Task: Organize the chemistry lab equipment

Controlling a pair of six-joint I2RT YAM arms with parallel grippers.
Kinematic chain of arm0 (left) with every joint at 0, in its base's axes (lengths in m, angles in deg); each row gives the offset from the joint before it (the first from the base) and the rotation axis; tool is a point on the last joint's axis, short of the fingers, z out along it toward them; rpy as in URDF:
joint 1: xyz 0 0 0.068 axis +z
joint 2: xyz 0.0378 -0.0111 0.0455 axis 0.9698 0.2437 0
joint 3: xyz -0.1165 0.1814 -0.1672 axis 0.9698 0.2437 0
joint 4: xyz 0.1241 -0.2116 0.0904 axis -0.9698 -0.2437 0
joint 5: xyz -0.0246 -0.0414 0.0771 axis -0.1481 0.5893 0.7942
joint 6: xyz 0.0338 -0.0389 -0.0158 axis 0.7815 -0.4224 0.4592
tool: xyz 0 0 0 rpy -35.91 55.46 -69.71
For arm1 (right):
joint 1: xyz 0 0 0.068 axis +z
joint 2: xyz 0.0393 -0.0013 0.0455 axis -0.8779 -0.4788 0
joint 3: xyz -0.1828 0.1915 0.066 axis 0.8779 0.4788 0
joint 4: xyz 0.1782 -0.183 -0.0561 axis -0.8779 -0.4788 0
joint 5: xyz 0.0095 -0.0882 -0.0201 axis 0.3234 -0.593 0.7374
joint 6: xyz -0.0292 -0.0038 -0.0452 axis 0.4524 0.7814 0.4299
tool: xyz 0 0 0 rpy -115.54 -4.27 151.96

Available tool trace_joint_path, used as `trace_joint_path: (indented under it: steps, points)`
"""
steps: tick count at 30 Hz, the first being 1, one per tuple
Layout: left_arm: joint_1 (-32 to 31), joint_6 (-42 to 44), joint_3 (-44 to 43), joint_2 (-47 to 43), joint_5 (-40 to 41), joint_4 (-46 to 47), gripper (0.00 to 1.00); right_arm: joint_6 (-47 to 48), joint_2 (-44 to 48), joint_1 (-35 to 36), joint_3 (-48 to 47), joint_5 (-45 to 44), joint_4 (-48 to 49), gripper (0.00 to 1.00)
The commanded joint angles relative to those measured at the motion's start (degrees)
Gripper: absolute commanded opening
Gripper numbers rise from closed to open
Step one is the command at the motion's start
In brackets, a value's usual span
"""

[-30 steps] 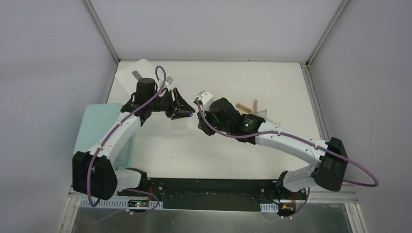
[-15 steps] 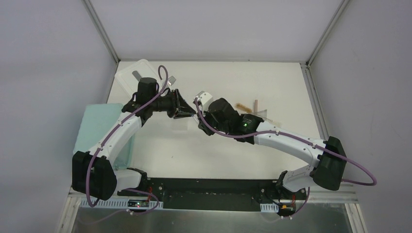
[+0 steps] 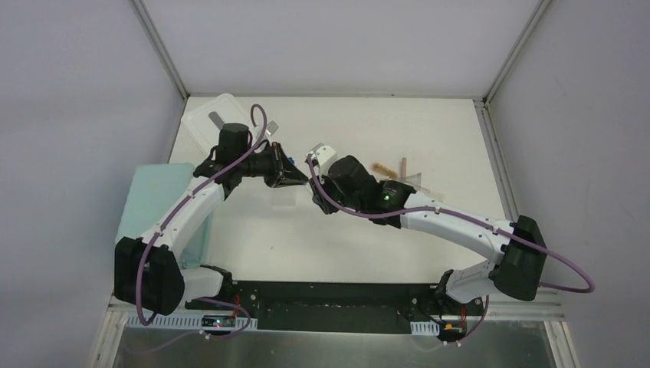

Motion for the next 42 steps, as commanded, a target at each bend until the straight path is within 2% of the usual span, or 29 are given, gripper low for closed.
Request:
trace_joint_path:
  steps: [1, 6, 8, 13, 16, 19, 31, 37, 42]
  points:
    - [-0.86, 4.50, -2.16, -1.76, 5.06, -2.13, 0.00, -1.56, 1.58, 0.08, -1.25, -4.09, 2.63, 0.39]
    - [-0.86, 11.99, -5.30, -3.79, 19.98, -7.53, 0.00, -4.02, 3.06, -1.56, 0.07, -5.97, 3.80, 0.68]
    - [-0.86, 14.71, -6.36, -4.24, 26.72, -9.53, 0.00, -5.61, 3.52, -3.32, 0.38, -6.93, 3.55, 0.72]
    - [-0.86, 20.75, -7.81, -4.07, 45.86, -13.88, 0.00, -10.97, 6.03, -8.98, 3.20, -8.20, 3.08, 0.75]
    - [-0.87, 21.36, -7.02, -3.48, 56.29, -13.72, 0.00, -12.53, 8.40, -11.80, 5.65, -8.91, 3.55, 0.75]
    - [-0.86, 21.85, -4.43, -2.51, 62.53, -9.84, 0.00, -13.39, 11.06, -13.59, 8.06, -10.31, 4.61, 0.77]
    - [-0.77, 26.80, 6.08, 1.91, 62.10, 17.44, 0.00, -16.53, 17.36, -16.95, 15.19, -13.33, 8.58, 0.79]
    - [-0.77, 28.46, 6.22, 6.37, 57.30, 23.02, 0.00, -17.50, 18.43, -17.55, 16.43, -13.86, 9.08, 0.79]
    - [-0.82, 29.34, 5.93, 8.54, 54.55, 24.17, 0.00, -18.27, 18.60, -17.77, 16.66, -14.03, 9.08, 0.80]
